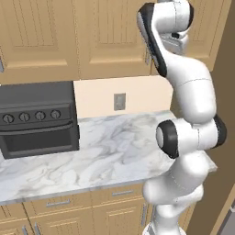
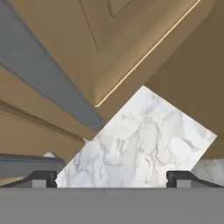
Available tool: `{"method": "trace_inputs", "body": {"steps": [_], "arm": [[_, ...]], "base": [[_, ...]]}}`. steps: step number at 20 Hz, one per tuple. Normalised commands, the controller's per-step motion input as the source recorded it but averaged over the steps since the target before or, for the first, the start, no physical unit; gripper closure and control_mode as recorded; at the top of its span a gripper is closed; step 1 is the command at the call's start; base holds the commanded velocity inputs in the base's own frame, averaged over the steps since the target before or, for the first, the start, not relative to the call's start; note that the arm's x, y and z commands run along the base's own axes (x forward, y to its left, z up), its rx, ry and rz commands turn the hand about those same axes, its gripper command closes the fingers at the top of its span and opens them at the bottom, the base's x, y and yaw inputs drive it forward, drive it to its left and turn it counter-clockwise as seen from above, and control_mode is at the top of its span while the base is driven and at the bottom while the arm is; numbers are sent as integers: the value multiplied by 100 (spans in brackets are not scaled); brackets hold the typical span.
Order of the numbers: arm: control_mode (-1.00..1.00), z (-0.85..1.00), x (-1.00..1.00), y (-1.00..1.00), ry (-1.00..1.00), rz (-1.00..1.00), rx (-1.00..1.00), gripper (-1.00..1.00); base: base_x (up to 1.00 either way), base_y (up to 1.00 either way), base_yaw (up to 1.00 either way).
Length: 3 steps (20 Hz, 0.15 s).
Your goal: Open the cabinet. Pick the bowls from the counter and place them in the cabinet. Then close the cabinet.
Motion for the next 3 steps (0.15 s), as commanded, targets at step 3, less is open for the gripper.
{"method": "trace_inputs", "body": {"steps": [3], "arm": [[-100,-7,-17,-35,-9,12,4,-100]], "base": [[0,0,0]]}}
